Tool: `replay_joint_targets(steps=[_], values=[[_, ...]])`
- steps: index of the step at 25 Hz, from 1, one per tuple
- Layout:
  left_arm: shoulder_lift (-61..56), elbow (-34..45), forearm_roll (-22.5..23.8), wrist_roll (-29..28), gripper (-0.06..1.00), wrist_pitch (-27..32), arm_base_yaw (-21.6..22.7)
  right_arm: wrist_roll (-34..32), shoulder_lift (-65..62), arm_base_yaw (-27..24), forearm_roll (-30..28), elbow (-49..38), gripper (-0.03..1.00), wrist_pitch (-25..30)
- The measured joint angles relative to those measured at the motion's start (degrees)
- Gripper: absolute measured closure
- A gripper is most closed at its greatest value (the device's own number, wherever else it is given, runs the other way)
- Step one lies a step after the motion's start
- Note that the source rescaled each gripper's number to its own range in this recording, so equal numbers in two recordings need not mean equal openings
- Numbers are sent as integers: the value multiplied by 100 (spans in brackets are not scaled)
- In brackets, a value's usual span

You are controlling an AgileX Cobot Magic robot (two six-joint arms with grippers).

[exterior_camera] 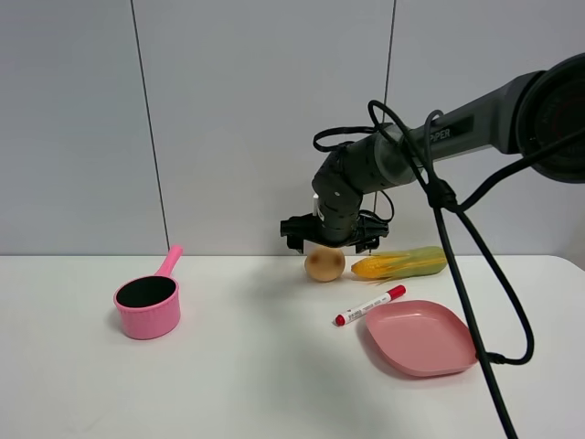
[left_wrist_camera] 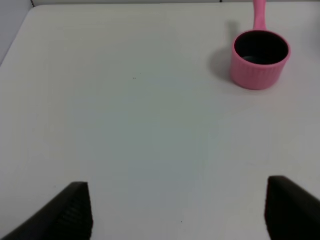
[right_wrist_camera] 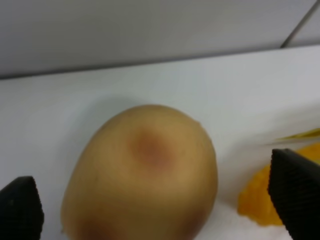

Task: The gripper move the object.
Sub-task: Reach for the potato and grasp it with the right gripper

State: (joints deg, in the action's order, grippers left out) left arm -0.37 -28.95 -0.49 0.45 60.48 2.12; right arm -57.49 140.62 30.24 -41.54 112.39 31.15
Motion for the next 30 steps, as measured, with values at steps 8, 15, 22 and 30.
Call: replay_joint_targets(steps=[8,15,22,30], values=[[0,0,0,0,-6,0,0,-227,5,-149,-270,0,-3,-309],[0,0,0,0,-6,0,0,-247,181,-177,-175,0,-3,-637],[0,0,0,0,-6,0,0,-289,309,-177,156,0,2,-739],[0,0,0,0,-6,0,0,-289,309,-177,196,0,65,-734]])
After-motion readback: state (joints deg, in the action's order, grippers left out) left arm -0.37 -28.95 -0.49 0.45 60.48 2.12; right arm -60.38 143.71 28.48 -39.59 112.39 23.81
